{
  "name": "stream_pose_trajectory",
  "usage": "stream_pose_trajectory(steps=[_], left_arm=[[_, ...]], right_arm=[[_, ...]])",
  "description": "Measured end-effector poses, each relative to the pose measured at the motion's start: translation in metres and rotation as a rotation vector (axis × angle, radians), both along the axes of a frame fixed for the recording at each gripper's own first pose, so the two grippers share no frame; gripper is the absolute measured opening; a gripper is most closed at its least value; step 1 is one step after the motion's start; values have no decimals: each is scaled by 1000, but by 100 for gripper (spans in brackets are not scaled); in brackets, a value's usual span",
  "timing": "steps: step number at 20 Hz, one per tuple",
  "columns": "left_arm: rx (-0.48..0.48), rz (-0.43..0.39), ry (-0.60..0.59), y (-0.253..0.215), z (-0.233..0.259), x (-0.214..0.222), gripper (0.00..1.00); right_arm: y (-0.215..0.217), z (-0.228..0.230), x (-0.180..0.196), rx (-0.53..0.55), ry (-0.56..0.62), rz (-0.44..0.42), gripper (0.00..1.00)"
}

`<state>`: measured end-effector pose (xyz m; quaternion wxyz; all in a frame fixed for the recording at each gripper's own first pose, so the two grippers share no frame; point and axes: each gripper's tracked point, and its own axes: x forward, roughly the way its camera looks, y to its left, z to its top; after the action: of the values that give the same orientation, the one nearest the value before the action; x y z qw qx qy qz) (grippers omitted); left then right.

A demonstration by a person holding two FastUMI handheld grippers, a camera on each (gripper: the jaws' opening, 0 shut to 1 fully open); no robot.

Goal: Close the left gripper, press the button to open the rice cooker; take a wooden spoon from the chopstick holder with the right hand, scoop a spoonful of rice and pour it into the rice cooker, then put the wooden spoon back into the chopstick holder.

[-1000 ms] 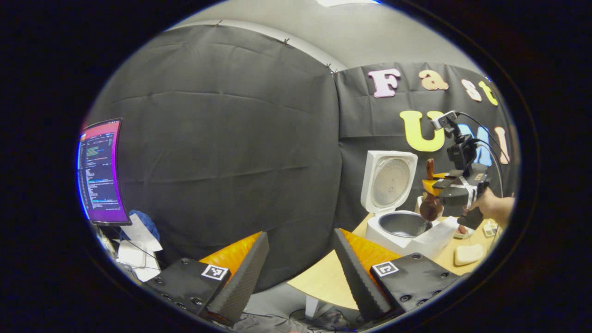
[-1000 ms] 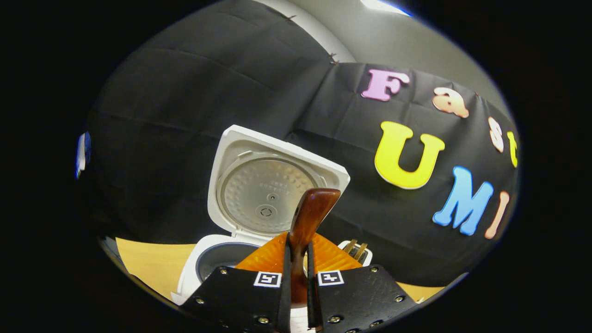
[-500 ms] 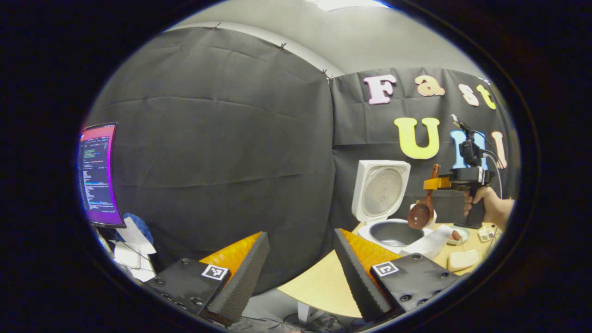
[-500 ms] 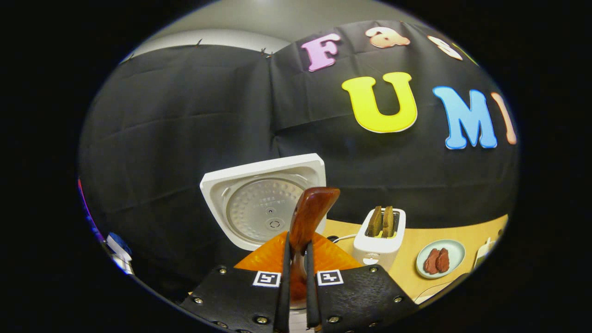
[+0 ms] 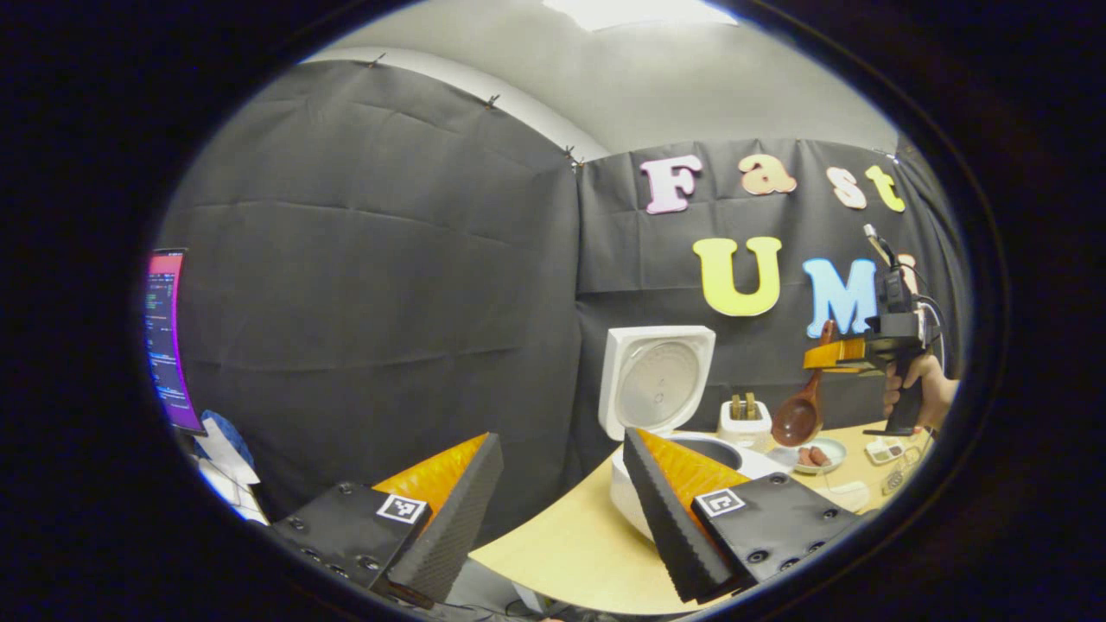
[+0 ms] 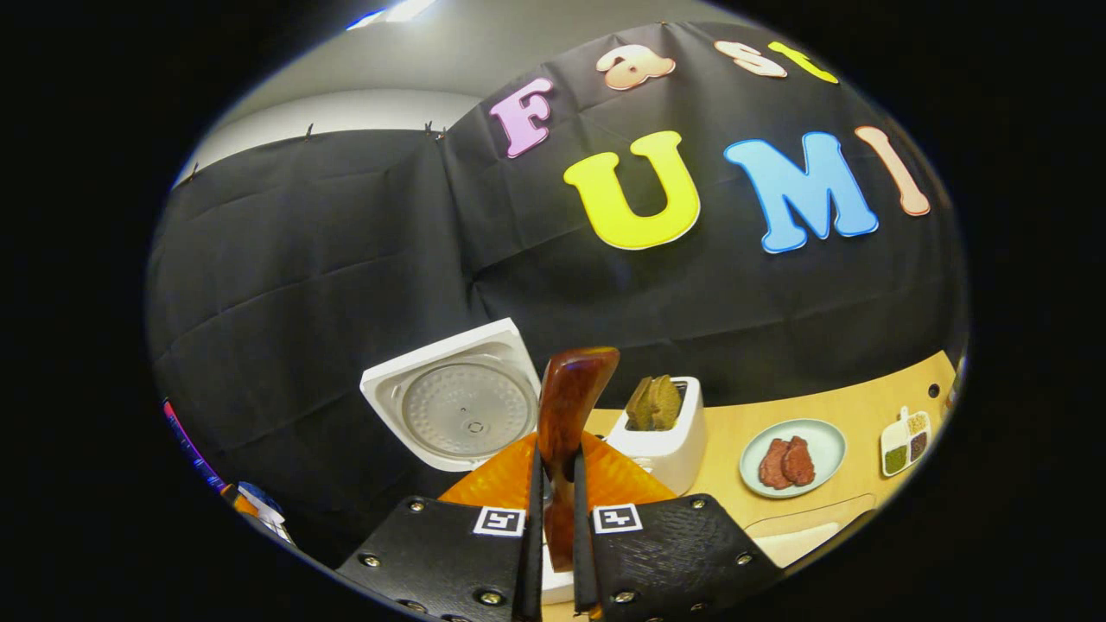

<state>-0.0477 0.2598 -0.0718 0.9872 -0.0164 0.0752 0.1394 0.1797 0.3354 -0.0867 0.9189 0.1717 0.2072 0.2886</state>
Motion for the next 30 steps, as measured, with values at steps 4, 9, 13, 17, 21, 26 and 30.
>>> stream_pose_trajectory(steps=[4, 9, 13, 17, 21, 26, 30], left_arm=[[-10, -55, -12, -37, 8, 14, 94], [-20, -131, -24, -86, 14, 44, 91], [1, -191, -44, -123, 27, 56, 100], [9, -232, -56, -158, 34, 62, 97], [26, -263, -45, -189, 36, 59, 97], [55, -274, -37, -213, 43, 52, 98], [86, -269, -28, -220, 47, 47, 98]], right_arm=[[-68, -6, 8, -41, -4, -88, 15], [-157, -14, 10, -72, 15, -217, 14], [-238, -35, 4, -141, 27, -334, 14], [-313, -64, -6, -175, 73, -458, 14], [-374, -92, -15, -227, 111, -544, 14], [-406, -132, -20, -264, 175, -577, 14], [-403, -169, -31, -232, 262, -565, 15]])
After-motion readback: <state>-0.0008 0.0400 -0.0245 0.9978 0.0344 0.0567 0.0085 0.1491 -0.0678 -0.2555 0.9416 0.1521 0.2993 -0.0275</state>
